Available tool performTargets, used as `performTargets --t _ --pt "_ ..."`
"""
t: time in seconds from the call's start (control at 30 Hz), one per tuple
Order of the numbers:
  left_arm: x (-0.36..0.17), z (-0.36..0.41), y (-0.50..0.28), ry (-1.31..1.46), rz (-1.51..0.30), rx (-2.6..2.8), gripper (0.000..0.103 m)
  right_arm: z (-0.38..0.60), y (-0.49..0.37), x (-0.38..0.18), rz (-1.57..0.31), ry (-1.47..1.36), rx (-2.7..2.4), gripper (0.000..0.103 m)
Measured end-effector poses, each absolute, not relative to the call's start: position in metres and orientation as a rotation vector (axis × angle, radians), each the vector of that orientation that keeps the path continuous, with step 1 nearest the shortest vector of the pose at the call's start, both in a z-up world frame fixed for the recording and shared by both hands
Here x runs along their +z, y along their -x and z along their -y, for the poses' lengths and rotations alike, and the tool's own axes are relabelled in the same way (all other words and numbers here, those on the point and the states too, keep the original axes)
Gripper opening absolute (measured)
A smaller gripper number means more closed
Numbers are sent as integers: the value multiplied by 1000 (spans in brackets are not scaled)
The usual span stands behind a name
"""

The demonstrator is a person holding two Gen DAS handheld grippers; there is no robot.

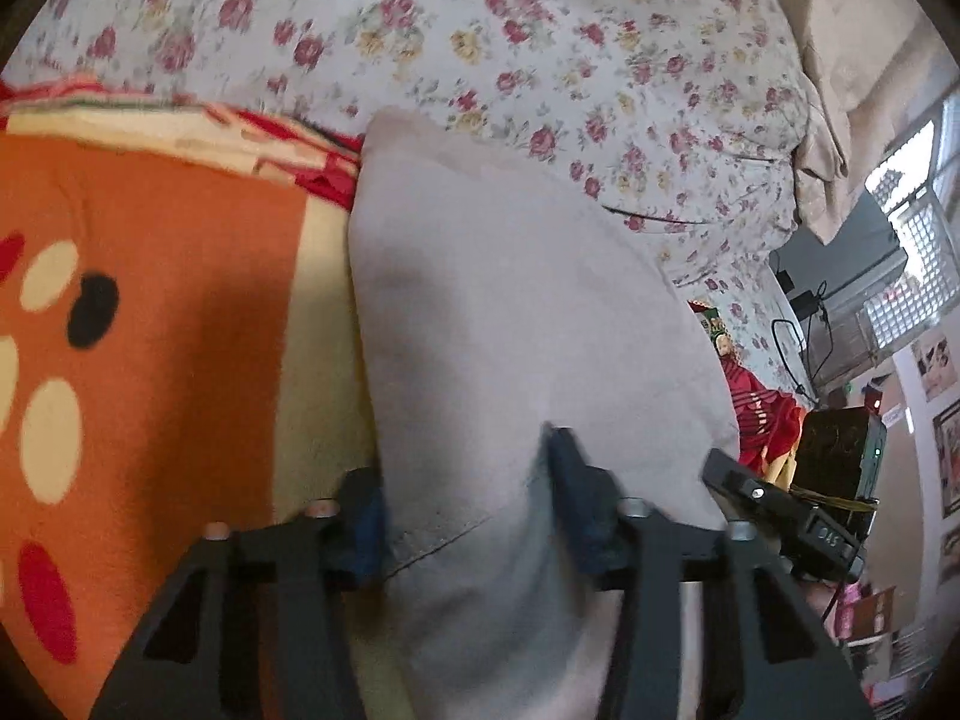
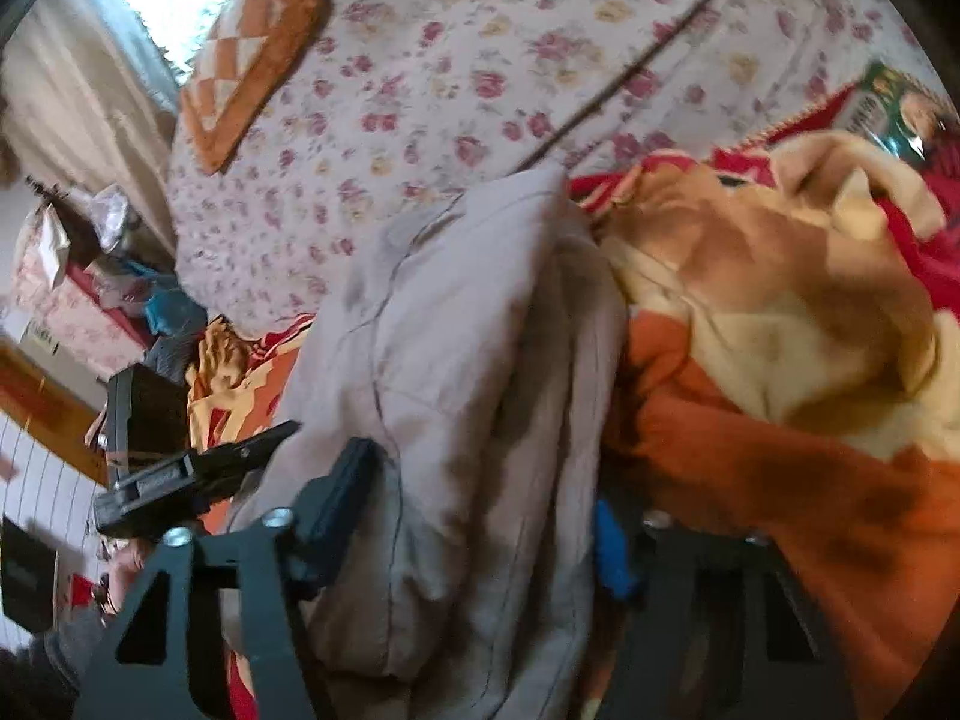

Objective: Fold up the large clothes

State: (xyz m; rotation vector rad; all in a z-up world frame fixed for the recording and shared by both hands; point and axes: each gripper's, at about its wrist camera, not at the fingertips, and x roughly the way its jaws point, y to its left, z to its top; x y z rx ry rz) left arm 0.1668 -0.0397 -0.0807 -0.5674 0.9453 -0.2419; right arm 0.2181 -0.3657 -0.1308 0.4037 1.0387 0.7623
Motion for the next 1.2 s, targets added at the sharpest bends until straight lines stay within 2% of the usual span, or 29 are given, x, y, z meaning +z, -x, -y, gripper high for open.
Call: performTargets --t 0.03,0.13,0.23,0.47,0.57,0.73,0.87,0.97,1.1,1.17,1.2 --pt "-77 42 -166 539 -934 -241 24 365 -217 -133 -1049 -404 758 55" --pt "-61 52 -160 431 -891 -222 16 361 -212 -126 -1042 -381 745 40" --pt "-42 42 -152 413 -846 -209 14 350 -206 -110 -1044 -368 741 33" --pt "-17 -33 -127 458 -775 -60 13 283 -208 -94 -1056 -466 843 31" --pt "-31 -66 -128 469 -831 -37 15 243 -207 -102 -1062 -478 874 31" --pt "-66 -89 -141 591 -931 -110 33 245 -204 -126 -1075 -551 833 39" --pt "-54 -86 -134 568 -902 -103 33 264 -191 -111 -1041 -542 812 44" --pt "-37 -90 -111 551 -840 -50 33 276 -172 -84 -937 -442 746 44" --pt "0 -85 -64 470 -629 -26 33 270 -130 -37 -694 -252 652 44" --pt "4 -74 -54 467 -603 -51 33 245 -109 -28 -617 -135 674 36" --pt "3 -67 -50 462 -615 -64 31 232 -103 -27 -603 -87 695 26"
